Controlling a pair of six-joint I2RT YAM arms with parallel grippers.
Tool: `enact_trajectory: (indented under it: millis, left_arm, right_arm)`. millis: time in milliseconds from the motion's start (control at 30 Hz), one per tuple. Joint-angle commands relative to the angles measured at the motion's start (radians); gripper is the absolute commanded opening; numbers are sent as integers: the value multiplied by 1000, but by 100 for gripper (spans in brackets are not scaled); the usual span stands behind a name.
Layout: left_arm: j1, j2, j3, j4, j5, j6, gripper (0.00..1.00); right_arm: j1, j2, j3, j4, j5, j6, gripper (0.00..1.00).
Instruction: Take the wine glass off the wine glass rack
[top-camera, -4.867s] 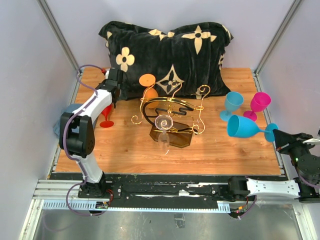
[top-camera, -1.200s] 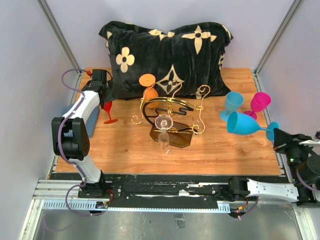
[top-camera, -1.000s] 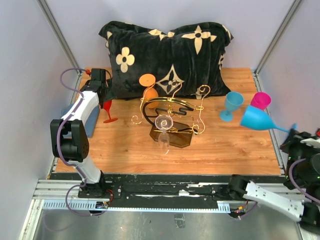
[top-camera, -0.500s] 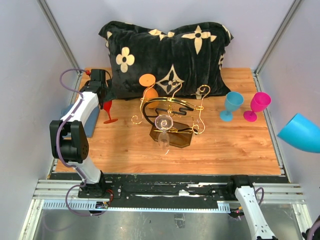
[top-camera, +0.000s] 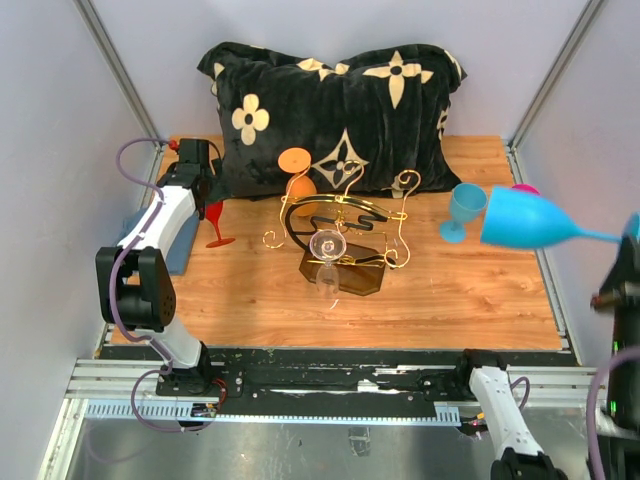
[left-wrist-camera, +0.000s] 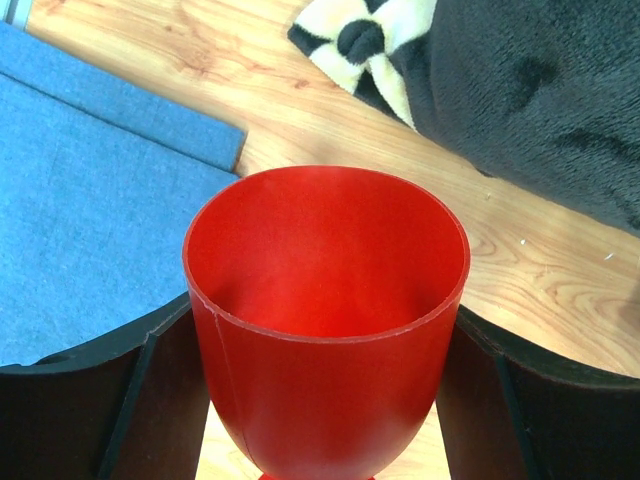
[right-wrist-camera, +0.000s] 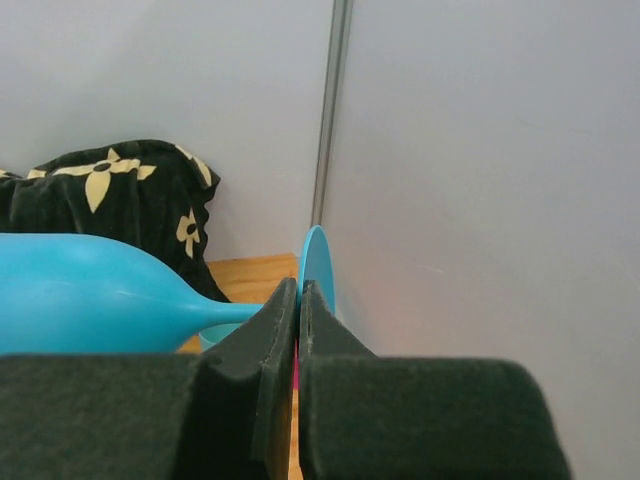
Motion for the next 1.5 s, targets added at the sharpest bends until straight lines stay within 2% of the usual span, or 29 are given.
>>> enact_trajectory:
  millis: [0,233,300,400,500,600,700,833,1167,1467]
  left_arm:
    - [5,-30,-21,26,12,-11,56]
    - [5,-18,-11,28,5,-13,56]
    - [5,-5,-1,21,0,-10,56]
    - [5,5,11,16,-6,-6,56]
    - [5,6,11,20,-2,-9,56]
    - [5,13,11,23,-1,-8,56]
    - [5,13,10,21,-4,-4,57]
    - [5,-5,4,25,-7,3,56]
    - [5,-21,-15,36,10,-1,56]
    - [5,-26,-15,33,17,0,57]
  right_arm:
    - [-31,150,-32,179,-37,-64,1]
    - [-32,302,-125,473,206,-247,1]
    - [-32,321,-176,568,216,-268,1]
    - [-24,403,-173,593,220,-280,1]
    - [54,482,-200,661,290,-362,1]
    - [180,591,-233,755,469,-511,1]
    - [221,676,-270,787,575,-536,1]
    - [243,593,-462,902,595,-486,1]
    - [217,483,-612,730,546,-315,1]
    - [192,356,-681,477,445,-88,1]
